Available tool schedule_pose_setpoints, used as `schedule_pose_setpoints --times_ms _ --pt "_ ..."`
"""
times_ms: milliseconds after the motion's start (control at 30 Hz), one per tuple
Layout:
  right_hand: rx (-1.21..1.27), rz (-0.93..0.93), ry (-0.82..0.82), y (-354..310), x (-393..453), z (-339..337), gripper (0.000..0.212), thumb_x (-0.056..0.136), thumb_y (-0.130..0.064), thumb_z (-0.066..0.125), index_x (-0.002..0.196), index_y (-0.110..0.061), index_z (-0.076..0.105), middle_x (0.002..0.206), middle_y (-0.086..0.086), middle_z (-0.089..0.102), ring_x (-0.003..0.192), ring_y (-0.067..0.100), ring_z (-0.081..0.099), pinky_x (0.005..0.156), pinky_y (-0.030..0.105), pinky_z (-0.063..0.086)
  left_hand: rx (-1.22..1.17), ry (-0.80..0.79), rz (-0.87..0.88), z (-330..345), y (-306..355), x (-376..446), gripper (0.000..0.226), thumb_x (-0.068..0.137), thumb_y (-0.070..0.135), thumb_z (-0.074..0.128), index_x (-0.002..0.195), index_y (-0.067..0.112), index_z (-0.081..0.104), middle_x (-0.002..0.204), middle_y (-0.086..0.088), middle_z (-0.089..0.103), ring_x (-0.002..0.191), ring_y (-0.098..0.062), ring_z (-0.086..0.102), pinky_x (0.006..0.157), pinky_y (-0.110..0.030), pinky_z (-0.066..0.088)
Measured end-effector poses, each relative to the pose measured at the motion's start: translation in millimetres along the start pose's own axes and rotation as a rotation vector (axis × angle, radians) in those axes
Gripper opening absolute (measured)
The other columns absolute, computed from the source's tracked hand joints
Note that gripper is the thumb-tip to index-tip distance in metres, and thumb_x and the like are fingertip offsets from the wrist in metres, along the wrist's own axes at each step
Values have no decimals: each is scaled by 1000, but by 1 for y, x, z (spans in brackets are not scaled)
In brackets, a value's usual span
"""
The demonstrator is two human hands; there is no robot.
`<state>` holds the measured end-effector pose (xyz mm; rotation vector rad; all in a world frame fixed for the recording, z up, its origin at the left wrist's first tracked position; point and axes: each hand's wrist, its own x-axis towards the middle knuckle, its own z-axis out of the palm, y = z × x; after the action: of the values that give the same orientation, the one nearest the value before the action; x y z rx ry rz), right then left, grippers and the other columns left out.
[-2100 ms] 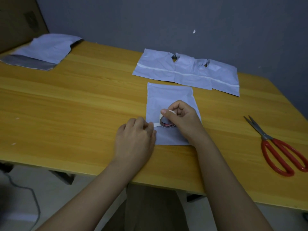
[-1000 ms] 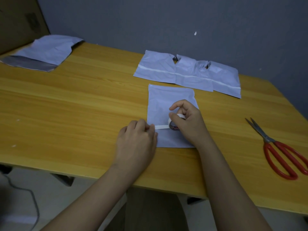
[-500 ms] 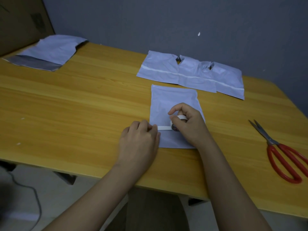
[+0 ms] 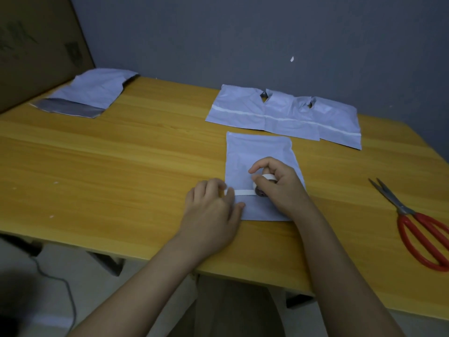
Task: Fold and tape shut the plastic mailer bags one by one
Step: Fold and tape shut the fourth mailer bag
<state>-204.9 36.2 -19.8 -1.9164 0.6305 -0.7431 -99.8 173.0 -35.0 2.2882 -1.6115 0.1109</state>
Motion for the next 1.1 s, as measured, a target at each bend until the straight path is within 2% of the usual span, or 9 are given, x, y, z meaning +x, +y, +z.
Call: schedule_pose_setpoints --times_ms 67,200,300,400,633,767,833,967,1100 --pt "20 -5 8 0 0 0 18 91 4 55 85 -11 61 54 1 39 45 6 43 50 21 42 -36 -47 -78 0 -2 -2 71 84 56 16 123 15 58 130 -6 46 119 -29 39 98 -42 31" --pt "16 -7 9 -1 0 -1 15 91 4 55 86 -9 61 55 2 39 44 4 44 49 18 42 -1 54 -14 4 7 -6 55 88 44 32 115 8 63 118 -9 58 105 -31 55 86 -41 46" --pt "1 -8 5 0 0 -1 15 91 3 56 86 -11 61 55 -1 40 46 6 45 51 21 43 2 58 85 7 17 -4 50 89 39 33 113 8 64 114 -7 61 102 -28 57 85 -38 46" --pt "10 -5 9 1 -1 -2 18 91 3 56 85 -13 61 54 -2 40 47 8 45 52 25 44 5 53 130 14 19 0 51 91 38 30 106 6 67 104 -7 62 95 -27 59 84 -36 48" --pt "2 -5 4 0 -2 -4 14 90 1 58 87 -12 61 52 -7 45 48 3 48 53 18 44 133 65 127 12 25 2 52 89 39 28 93 11 72 81 -4 64 68 -20 60 57 -29 48" --pt "47 29 31 2 -5 -6 10 88 -5 64 88 -15 61 53 -8 50 52 5 53 57 20 48 92 136 115 10 24 8 48 90 36 31 81 16 73 76 -1 65 62 -22 60 57 -31 44" --pt "67 64 48 3 -5 -8 7 86 -12 68 87 -16 62 57 0 50 56 9 54 58 23 49 89 158 105 10 22 15 44 88 34 36 70 18 72 69 0 63 58 -24 57 58 -30 42" --pt "81 115 96 3 -5 -9 11 92 -20 61 81 -18 63 70 9 55 65 17 52 65 31 43 40 173 95 16 15 18 38 82 35 41 70 19 73 72 1 62 63 -23 57 55 -29 42" --pt "62 141 77 2 -5 -13 19 96 -12 53 80 -17 62 75 5 57 62 6 53 65 20 44 64 187 92 22 17 14 35 83 33 41 75 18 72 77 1 63 67 -23 59 54 -31 44"
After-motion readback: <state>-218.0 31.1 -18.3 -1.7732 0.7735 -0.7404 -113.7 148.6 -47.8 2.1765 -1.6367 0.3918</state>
